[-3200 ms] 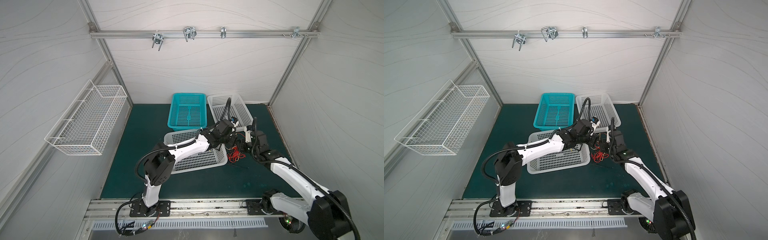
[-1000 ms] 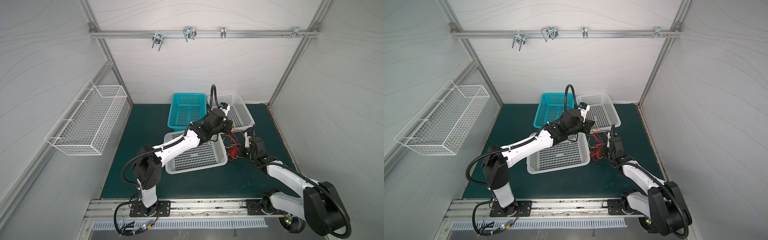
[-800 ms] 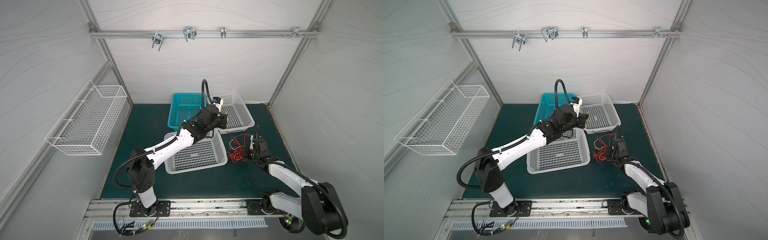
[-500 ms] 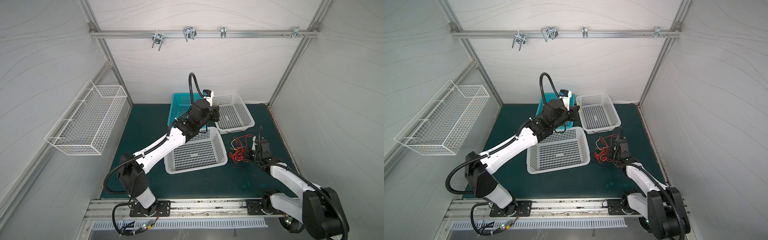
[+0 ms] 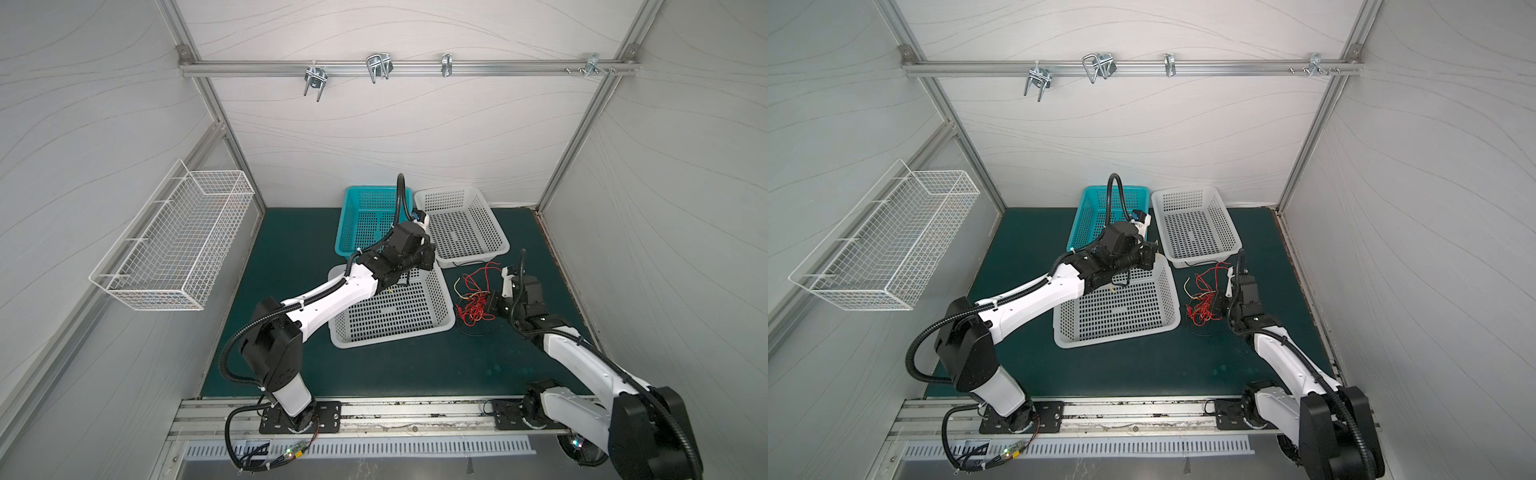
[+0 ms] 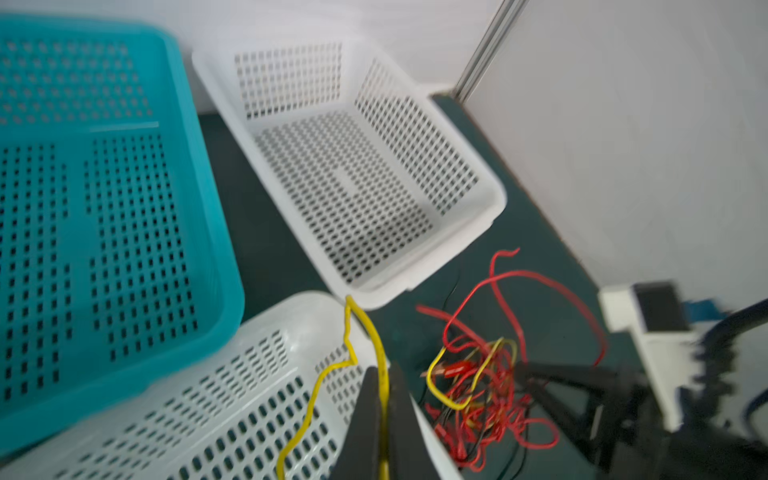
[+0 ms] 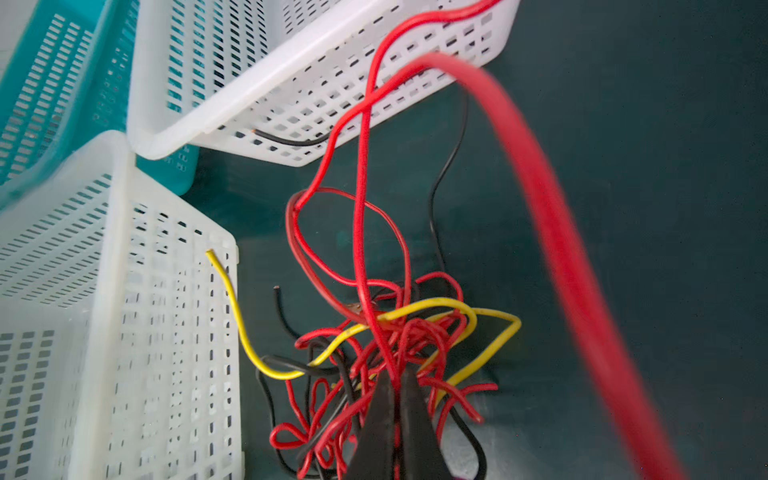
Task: Untangle the cables
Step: 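Lower the yellow wire into the nearer white basket and open left gripper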
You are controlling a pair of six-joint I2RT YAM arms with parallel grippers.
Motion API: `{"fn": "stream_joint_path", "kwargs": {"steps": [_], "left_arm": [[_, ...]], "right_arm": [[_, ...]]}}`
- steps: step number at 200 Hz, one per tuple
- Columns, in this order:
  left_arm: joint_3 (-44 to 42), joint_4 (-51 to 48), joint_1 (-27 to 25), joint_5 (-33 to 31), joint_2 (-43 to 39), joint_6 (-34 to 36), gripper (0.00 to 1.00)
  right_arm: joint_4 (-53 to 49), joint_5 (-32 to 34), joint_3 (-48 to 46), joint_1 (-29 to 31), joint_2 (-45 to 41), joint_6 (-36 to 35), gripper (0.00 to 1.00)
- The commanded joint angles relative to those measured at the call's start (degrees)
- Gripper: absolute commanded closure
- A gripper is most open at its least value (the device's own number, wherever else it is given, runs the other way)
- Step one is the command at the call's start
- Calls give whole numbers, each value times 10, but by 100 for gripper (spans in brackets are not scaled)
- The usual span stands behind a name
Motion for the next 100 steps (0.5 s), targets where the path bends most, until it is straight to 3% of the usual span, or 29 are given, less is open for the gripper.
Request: {"fn": "stream_joint_path", "kwargs": {"steps": [1, 53, 67, 78, 100], "left_arm": [[-50, 8, -1, 4, -16, 6, 100], [-90, 26, -2, 15, 2, 25, 100], [-86, 23, -1, 12, 5, 31, 75], [-88, 26, -1, 5, 3, 34, 61], [-98, 35, -1, -7, -4, 39, 50]], "right_arm": [[-13, -9, 23, 7, -5, -14, 100], [-2, -11, 38, 21, 13, -5, 100], [-4, -8, 42, 27, 14, -4, 100], [-4, -3, 44, 32, 14, -4, 100], [-3, 4, 49, 35, 14, -3, 100]]}}
